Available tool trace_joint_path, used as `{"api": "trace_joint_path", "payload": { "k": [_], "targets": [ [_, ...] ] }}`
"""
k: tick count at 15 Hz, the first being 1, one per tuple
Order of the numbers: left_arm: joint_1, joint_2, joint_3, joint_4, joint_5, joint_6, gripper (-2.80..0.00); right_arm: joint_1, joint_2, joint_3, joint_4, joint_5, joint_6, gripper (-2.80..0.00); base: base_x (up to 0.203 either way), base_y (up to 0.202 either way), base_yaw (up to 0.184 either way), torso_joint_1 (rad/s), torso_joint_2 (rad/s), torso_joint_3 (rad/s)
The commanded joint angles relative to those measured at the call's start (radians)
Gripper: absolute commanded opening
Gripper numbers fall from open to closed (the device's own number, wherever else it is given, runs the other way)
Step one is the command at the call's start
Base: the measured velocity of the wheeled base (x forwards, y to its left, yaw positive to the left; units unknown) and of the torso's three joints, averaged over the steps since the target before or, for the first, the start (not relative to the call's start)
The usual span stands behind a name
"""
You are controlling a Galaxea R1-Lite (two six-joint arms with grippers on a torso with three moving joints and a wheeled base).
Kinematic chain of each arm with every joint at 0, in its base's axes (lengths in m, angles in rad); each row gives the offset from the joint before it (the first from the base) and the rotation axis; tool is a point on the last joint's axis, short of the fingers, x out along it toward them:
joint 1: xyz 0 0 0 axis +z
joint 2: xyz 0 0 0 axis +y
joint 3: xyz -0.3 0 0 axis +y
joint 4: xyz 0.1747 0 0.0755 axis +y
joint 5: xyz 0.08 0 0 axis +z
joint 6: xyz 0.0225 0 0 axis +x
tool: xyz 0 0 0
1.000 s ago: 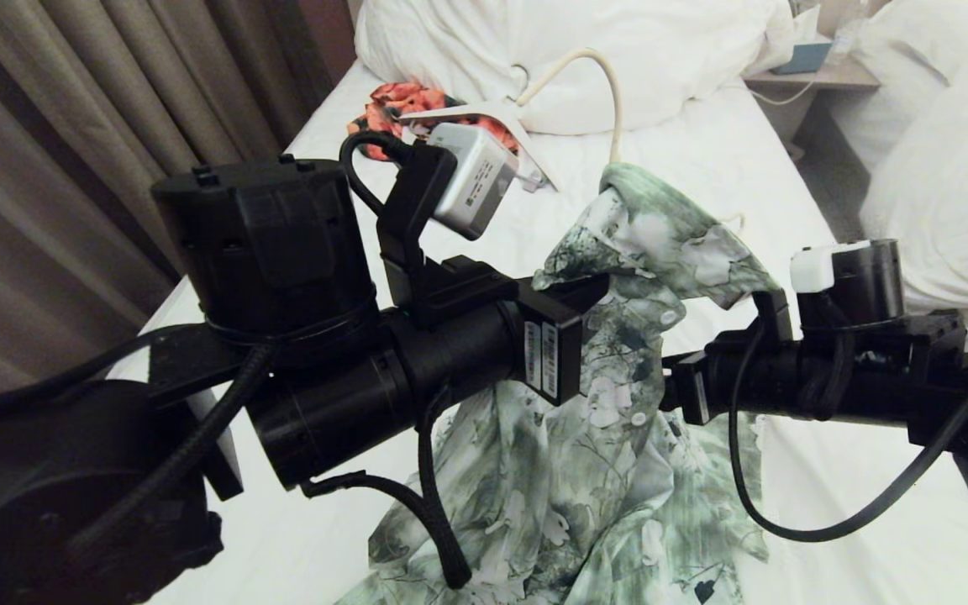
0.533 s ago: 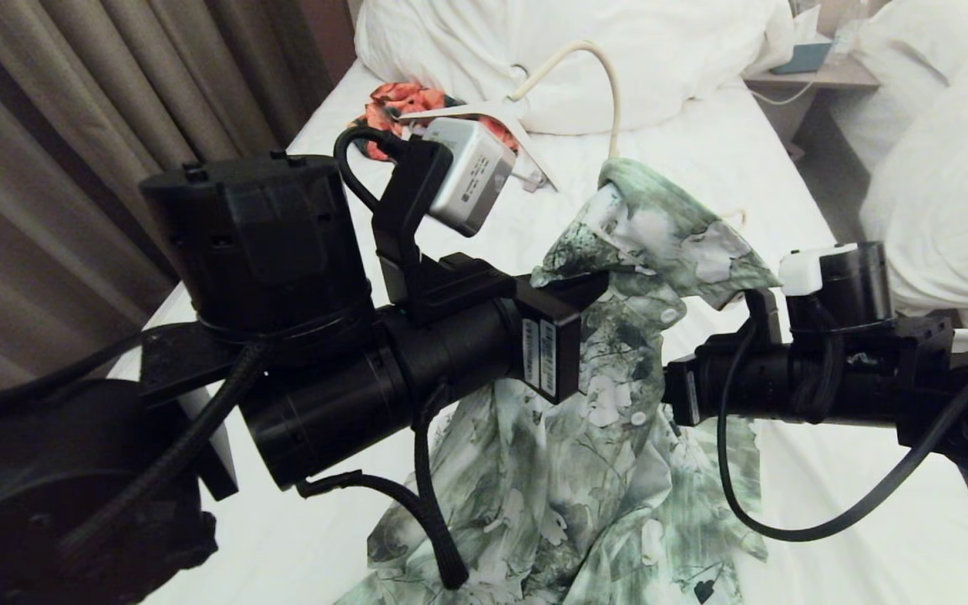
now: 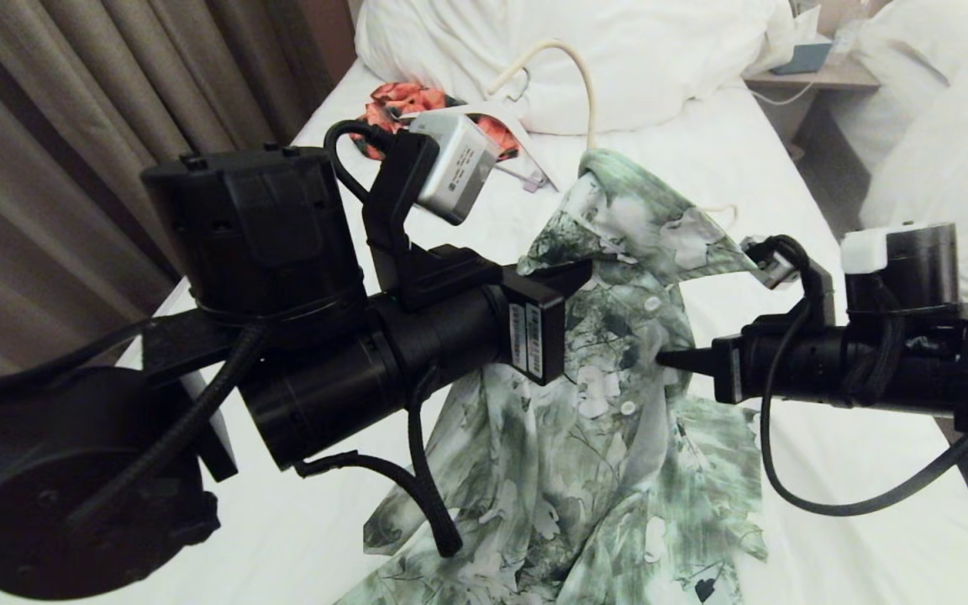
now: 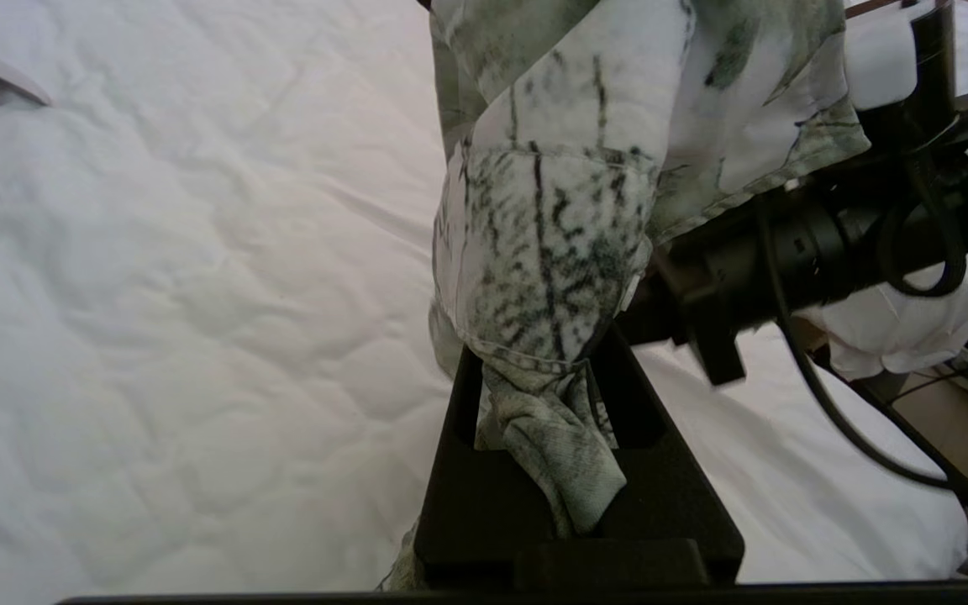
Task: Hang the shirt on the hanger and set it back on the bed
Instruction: Hook the other side of the shirt onto the hanger
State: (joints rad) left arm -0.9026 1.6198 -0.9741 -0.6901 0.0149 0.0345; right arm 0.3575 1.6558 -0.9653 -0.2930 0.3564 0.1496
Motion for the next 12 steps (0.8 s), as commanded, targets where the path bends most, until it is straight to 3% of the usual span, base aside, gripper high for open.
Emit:
{"api": "trace_joint_path", "payload": {
  "k": [1, 4, 9, 12],
  "targets": [
    [0.005, 0.005, -0.008, -0.003, 0.001, -0.001, -2.80, -0.039, -0.021, 0.004, -0.002, 0.002, 0.001, -2.80, 0.000, 0.000, 0.000, 0.000, 0.00, 0.000],
    [0.001, 0.005, -0.017, 0.034, 0.002, -0.012, -2.80, -0.084, -0.021, 0.004, -0.001, 0.004, 0.001, -2.80, 0.000, 0.000, 0.000, 0.000, 0.00, 0.000],
    [-0.037, 0.009, -0.075, 0.227, 0.001, -0.073, -2.80, -0.143, -0.037, 0.000, 0.005, 0.006, 0.001, -2.80, 0.000, 0.000, 0.000, 0.000, 0.00, 0.000],
    [-0.064, -0.016, -0.081, 0.235, 0.002, -0.109, -2.80, -0.167, -0.036, 0.002, 0.005, 0.009, 0.001, -2.80, 0.000, 0.000, 0.000, 0.000, 0.00, 0.000]
  ]
}}
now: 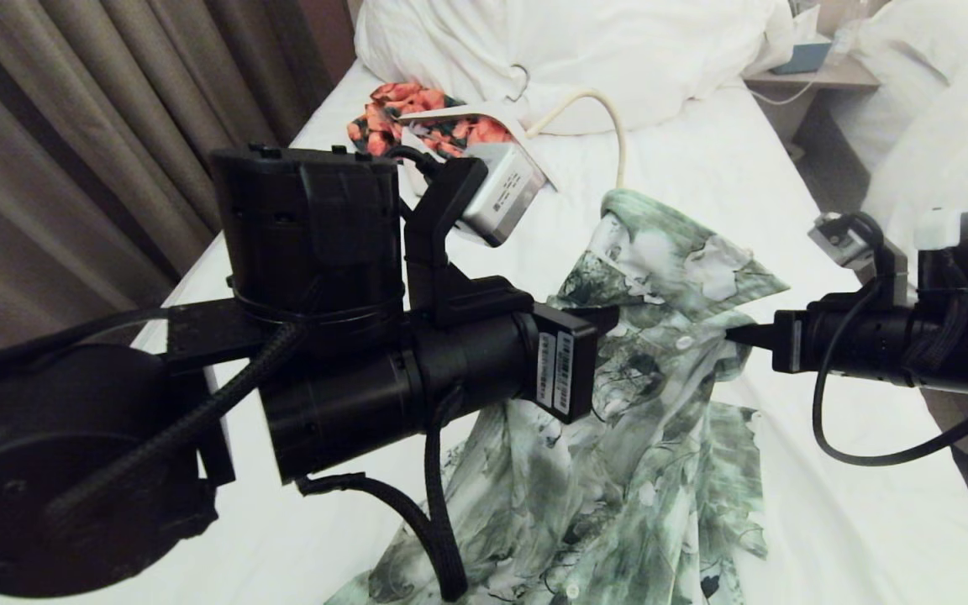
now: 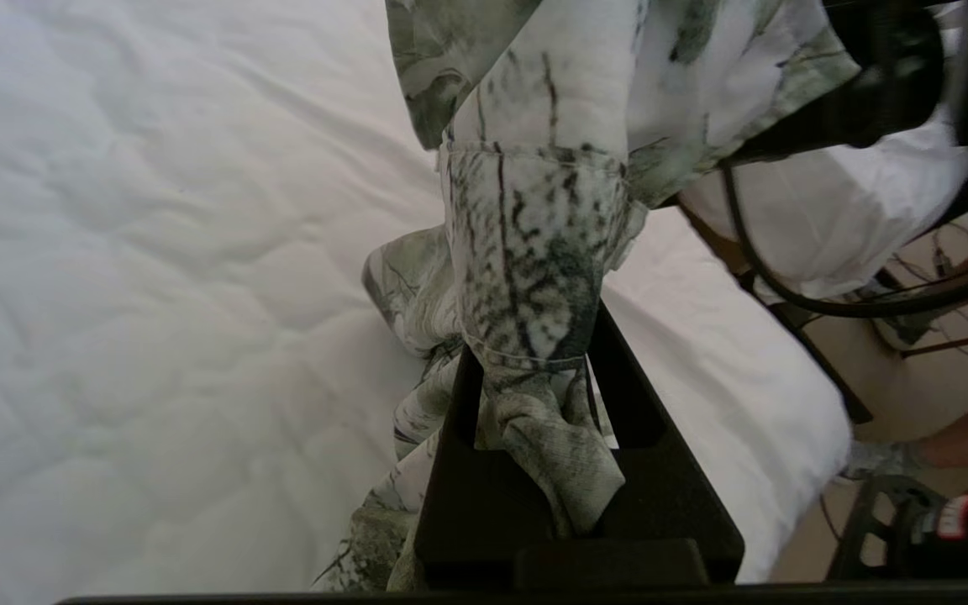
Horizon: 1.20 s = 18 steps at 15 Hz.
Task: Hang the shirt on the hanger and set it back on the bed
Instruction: Hook the other side of the shirt onto the hanger
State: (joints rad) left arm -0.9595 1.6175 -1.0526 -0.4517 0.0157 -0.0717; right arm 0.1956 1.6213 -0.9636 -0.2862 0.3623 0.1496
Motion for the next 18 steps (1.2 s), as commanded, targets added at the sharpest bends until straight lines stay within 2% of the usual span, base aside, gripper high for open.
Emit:
{"api": "trace_joint_path", "payload": {
  "k": [1, 3, 6, 9, 12, 15, 18],
  "targets": [
    [-0.009, -0.027, -0.004, 0.001, 0.001, -0.004, -2.80, -0.009, 0.000, 0.001, -0.002, 0.003, 0.001, -2.80, 0.000, 0.000, 0.000, 0.000, 0.00, 0.000],
    [-0.008, -0.052, -0.016, 0.033, 0.001, -0.011, -2.80, -0.011, 0.002, 0.000, -0.004, 0.003, -0.001, -2.80, 0.000, 0.000, 0.000, 0.000, 0.00, 0.000],
    [-0.009, -0.061, -0.061, 0.167, 0.001, -0.018, -2.80, -0.019, -0.003, -0.010, -0.005, 0.003, -0.001, -2.80, 0.000, 0.000, 0.000, 0.000, 0.00, 0.000],
    [-0.004, -0.040, -0.092, 0.252, 0.012, -0.019, -2.80, -0.027, -0.004, -0.014, -0.004, 0.003, -0.002, -2.80, 0.000, 0.000, 0.000, 0.000, 0.00, 0.000],
    [0.009, 0.014, -0.132, 0.291, 0.067, -0.019, -2.80, -0.027, -0.006, -0.007, -0.002, 0.003, -0.004, -2.80, 0.000, 0.000, 0.000, 0.000, 0.00, 0.000],
    [0.055, 0.055, -0.158, 0.288, 0.091, -0.019, -2.80, -0.027, -0.008, 0.032, -0.005, 0.004, -0.005, -2.80, 0.000, 0.000, 0.000, 0.000, 0.00, 0.000],
    [0.069, 0.051, -0.168, 0.327, 0.095, -0.013, -2.80, -0.046, -0.001, 0.028, -0.010, 0.004, -0.007, -2.80, 0.000, 0.000, 0.000, 0.000, 0.00, 0.000]
  ]
}}
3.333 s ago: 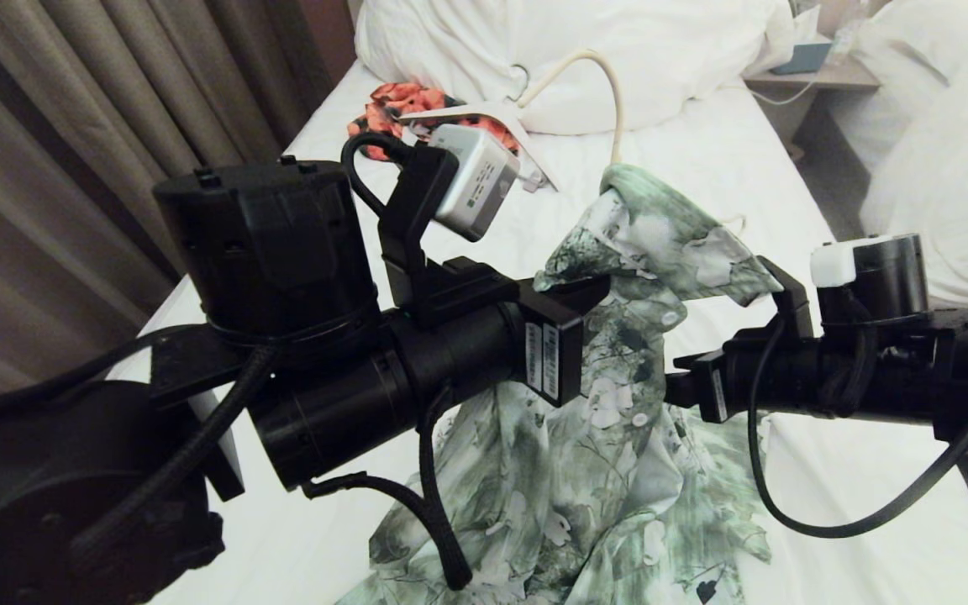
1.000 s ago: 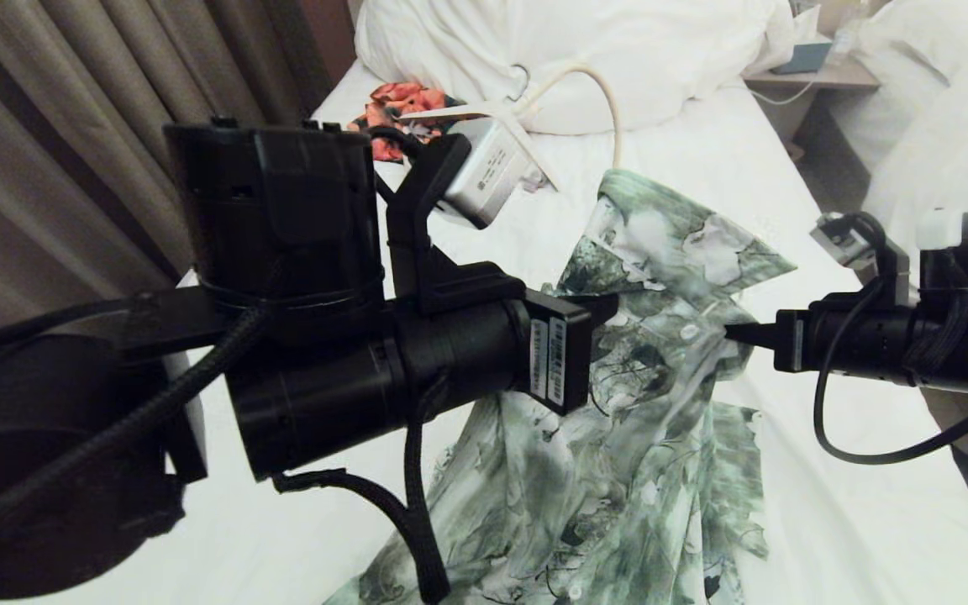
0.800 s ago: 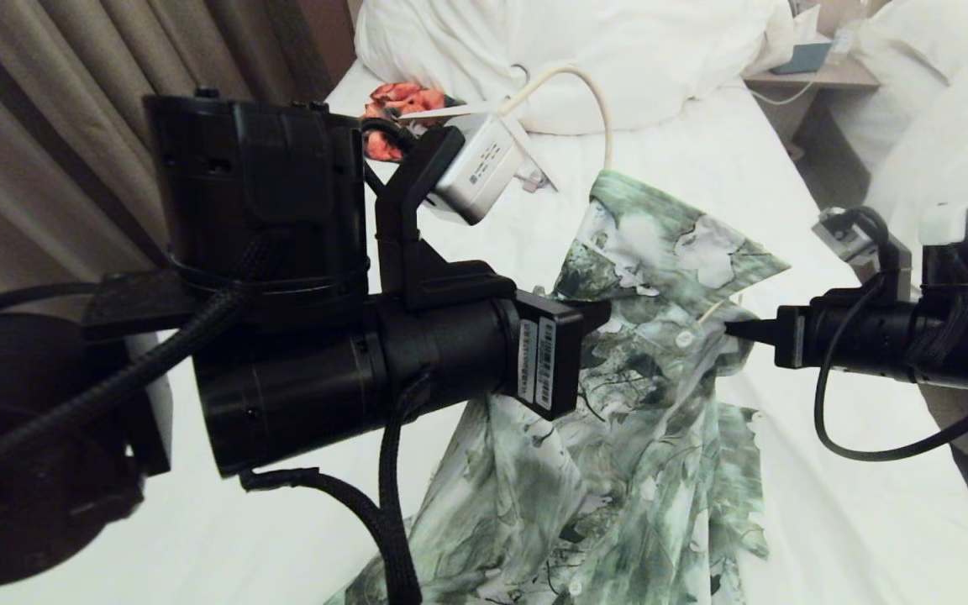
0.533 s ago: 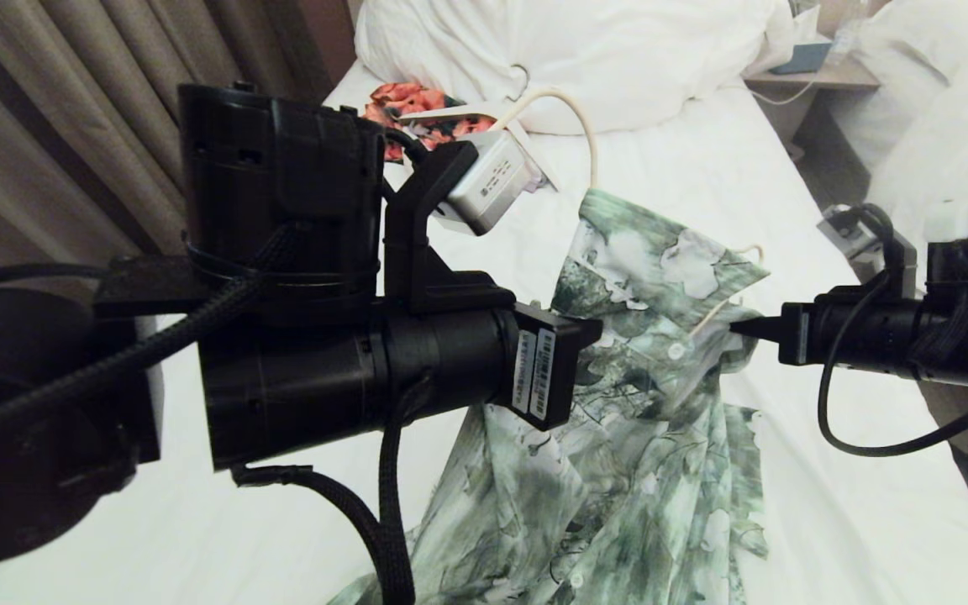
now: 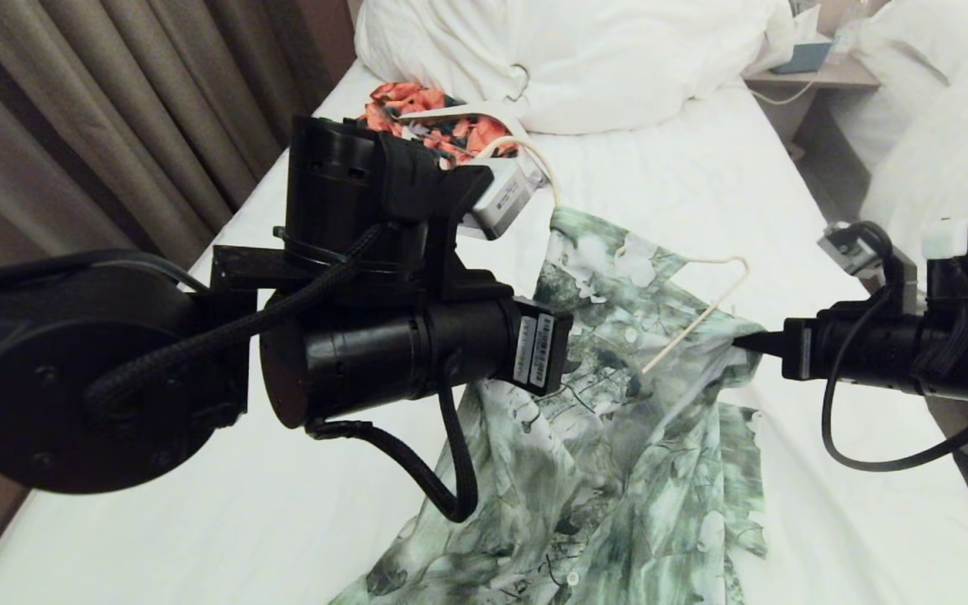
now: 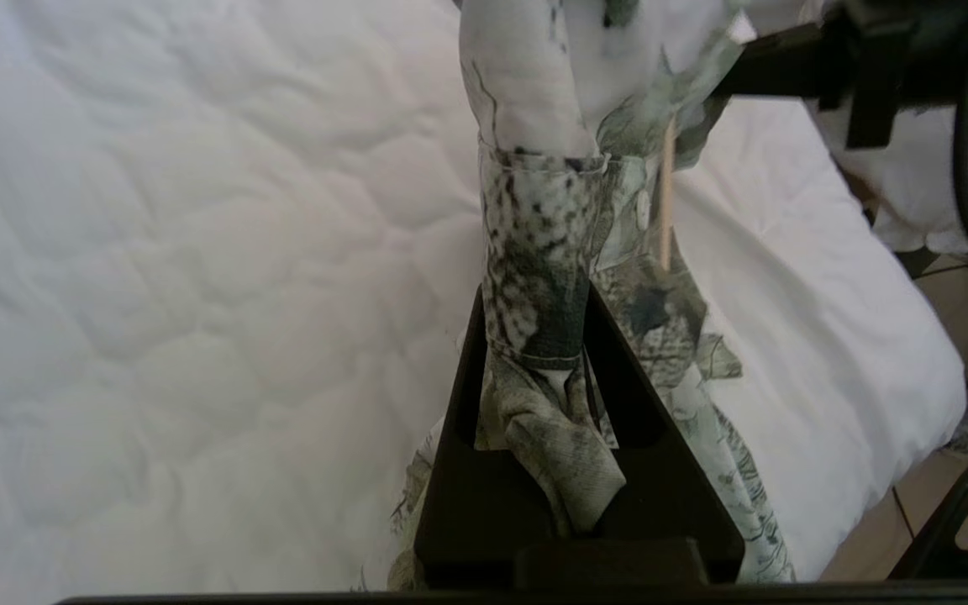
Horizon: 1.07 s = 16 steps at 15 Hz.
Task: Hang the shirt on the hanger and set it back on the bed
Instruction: Hook the other side of the shirt onto the hanger
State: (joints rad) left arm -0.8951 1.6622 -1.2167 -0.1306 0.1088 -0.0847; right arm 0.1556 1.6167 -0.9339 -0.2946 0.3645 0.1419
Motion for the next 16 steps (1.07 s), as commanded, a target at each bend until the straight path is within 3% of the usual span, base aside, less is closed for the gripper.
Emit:
{"api": "trace_joint_path", "payload": {
  "k": [1, 6, 9, 16],
  "targets": [
    [0.009, 0.000, -0.018, 0.025, 0.002, -0.002, -2.80, -0.011, 0.005, -0.005, -0.003, 0.002, 0.001, -2.80, 0.000, 0.000, 0.000, 0.000, 0.00, 0.000],
    [0.042, -0.033, -0.035, 0.035, -0.004, -0.007, -2.80, -0.037, 0.009, -0.017, -0.005, 0.004, -0.015, -2.80, 0.000, 0.000, 0.000, 0.000, 0.00, 0.000],
    [0.042, -0.045, -0.052, 0.097, -0.004, -0.007, -2.80, -0.050, 0.008, -0.040, -0.003, 0.027, -0.015, -2.80, 0.000, 0.000, 0.000, 0.000, 0.00, 0.000],
    [0.062, 0.019, -0.044, 0.098, 0.003, 0.019, -2.80, -0.082, 0.017, -0.054, -0.005, 0.046, -0.020, -2.80, 0.000, 0.000, 0.000, 0.000, 0.00, 0.000]
  ]
}}
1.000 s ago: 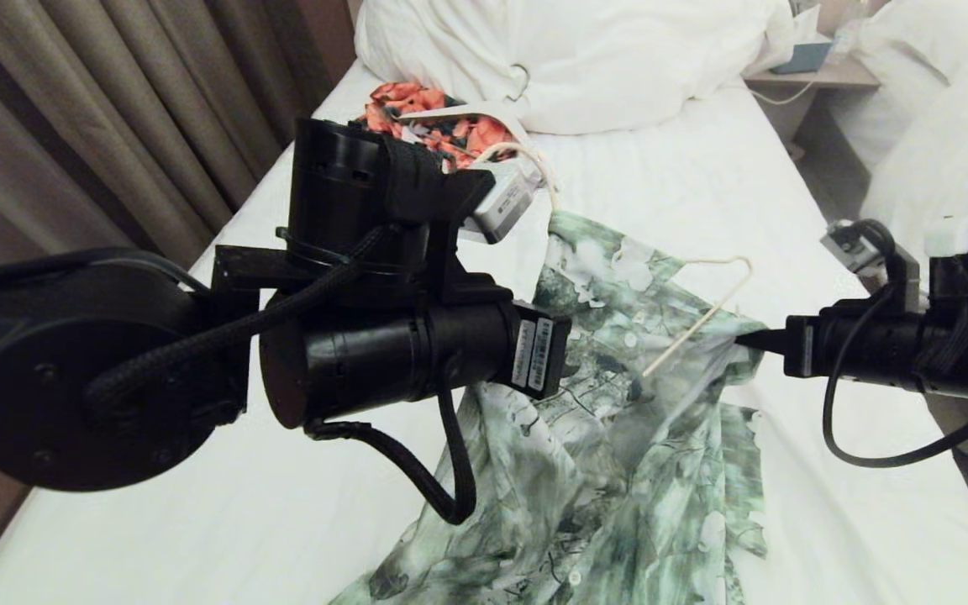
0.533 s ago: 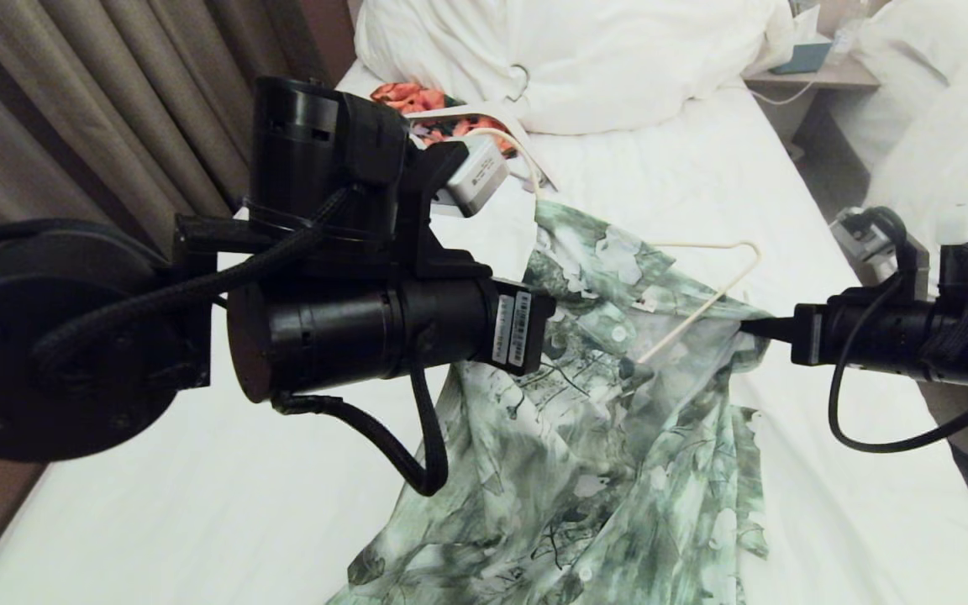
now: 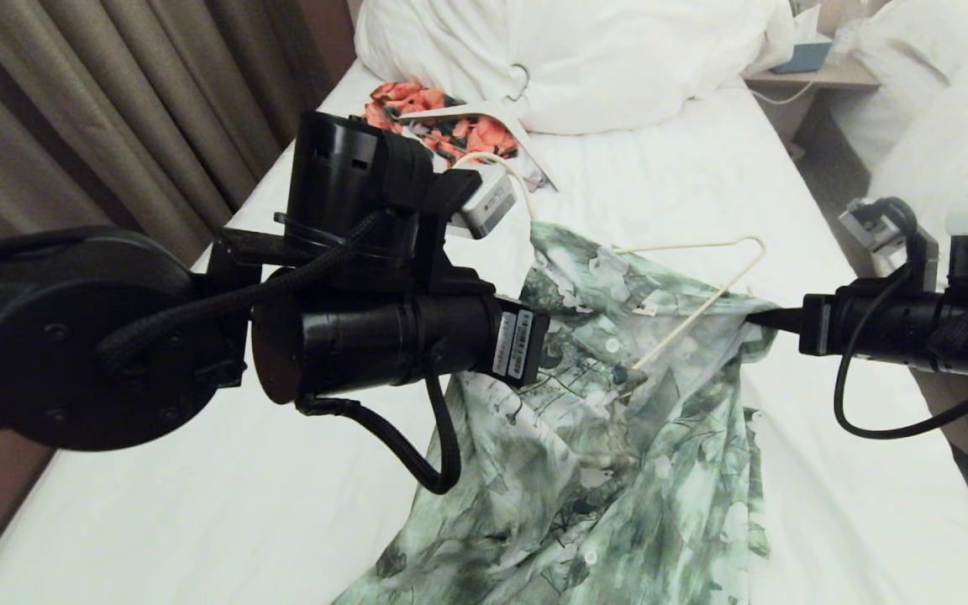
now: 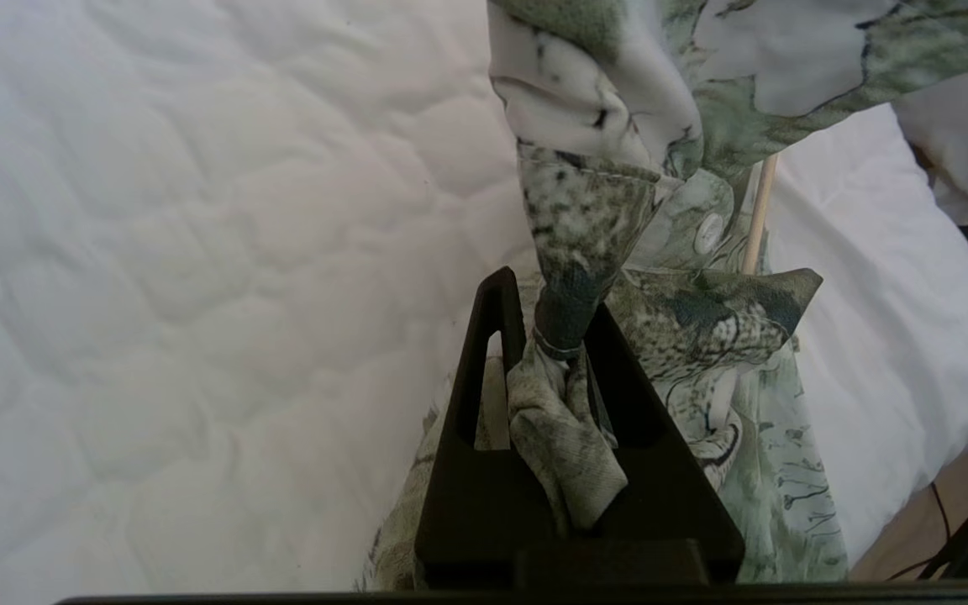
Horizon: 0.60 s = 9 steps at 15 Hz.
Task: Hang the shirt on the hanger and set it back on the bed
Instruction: Hook the other side of the shirt onto the hanger
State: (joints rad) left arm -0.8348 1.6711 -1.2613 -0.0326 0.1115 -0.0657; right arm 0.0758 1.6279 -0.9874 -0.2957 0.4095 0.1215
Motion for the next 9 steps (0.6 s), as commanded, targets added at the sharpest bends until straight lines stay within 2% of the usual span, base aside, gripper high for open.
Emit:
{"api": "trace_joint_path", "payload": {
  "k": [1, 4, 6, 9],
  "targets": [
    [0.002, 0.009, 0.000, 0.000, 0.002, 0.001, -2.80, -0.008, 0.006, 0.000, -0.002, 0.013, 0.001, -2.80, 0.000, 0.000, 0.000, 0.000, 0.00, 0.000],
    [-0.001, 0.011, -0.011, -0.015, 0.001, -0.010, -2.80, 0.005, -0.032, 0.020, 0.022, 0.071, 0.001, -2.80, 0.000, 0.000, 0.000, 0.000, 0.00, 0.000],
    [-0.009, -0.011, -0.020, -0.018, 0.000, -0.049, -2.80, 0.028, -0.052, 0.014, 0.089, 0.075, 0.001, -2.80, 0.000, 0.000, 0.000, 0.000, 0.00, 0.000],
    [-0.023, -0.062, -0.032, -0.018, -0.002, -0.096, -2.80, 0.076, -0.054, 0.019, 0.102, 0.074, 0.001, -2.80, 0.000, 0.000, 0.000, 0.000, 0.00, 0.000]
  ]
}}
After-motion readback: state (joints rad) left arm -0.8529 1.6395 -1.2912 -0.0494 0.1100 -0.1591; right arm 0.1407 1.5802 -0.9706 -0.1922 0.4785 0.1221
